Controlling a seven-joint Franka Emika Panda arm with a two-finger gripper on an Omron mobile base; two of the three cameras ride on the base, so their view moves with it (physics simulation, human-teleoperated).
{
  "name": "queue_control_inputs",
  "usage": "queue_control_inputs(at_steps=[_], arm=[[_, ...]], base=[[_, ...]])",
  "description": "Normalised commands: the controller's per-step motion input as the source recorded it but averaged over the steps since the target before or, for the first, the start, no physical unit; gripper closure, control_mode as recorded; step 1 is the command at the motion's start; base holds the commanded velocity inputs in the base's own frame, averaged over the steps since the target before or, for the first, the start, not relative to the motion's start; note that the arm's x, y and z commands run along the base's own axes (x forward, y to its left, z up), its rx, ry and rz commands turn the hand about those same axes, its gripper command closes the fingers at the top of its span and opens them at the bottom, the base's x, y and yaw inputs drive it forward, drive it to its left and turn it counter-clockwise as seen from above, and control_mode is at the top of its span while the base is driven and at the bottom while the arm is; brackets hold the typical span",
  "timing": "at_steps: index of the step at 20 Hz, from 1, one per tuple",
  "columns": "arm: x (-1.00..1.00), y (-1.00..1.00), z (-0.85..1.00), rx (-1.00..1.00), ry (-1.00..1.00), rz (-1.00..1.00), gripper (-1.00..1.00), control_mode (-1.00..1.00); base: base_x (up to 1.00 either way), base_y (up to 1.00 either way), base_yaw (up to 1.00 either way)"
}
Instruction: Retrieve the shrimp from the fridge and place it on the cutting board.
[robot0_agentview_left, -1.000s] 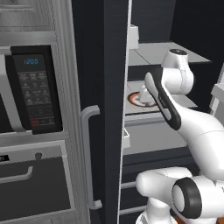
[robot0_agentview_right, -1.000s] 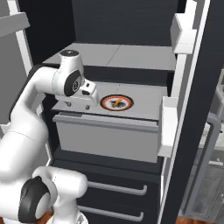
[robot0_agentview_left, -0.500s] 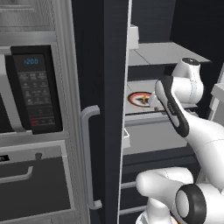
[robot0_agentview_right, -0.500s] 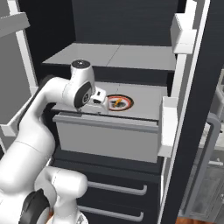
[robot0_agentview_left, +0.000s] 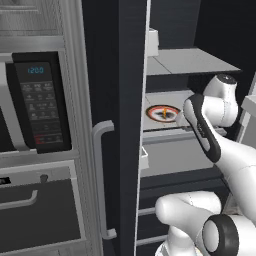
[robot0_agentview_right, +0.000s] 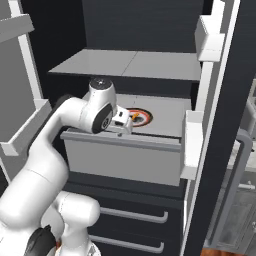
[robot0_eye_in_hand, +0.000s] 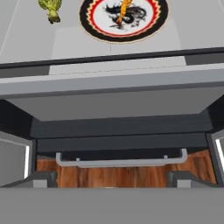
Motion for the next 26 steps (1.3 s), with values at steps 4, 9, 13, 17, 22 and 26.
queue_control_inputs(at_steps=[4,9,13,17,22,26], arm=[[0.39,-0.01,0.0,0.0,0.0,-0.08,-1.0,-1.0],[0.39,0.0,0.0,0.0,-0.01,-0.07,-1.0,-1.0],[0.35,-0.01,0.0,0.0,0.0,-0.06,-1.0,-1.0],[0.35,-0.03,-0.02,0.0,-0.05,-0.04,-1.0,-1.0],[0.39,0.0,-0.12,0.0,-0.03,0.0,-1.0,-1.0],[0.36,-0.01,-0.24,0.0,0.0,0.0,-1.0,-1.0]], base=[[0.0,0.0,0.0],[0.0,0.0,0.0],[0.0,0.0,0.0],[0.0,0.0,0.0],[0.0,0.0,0.0],[0.0,0.0,0.0]])
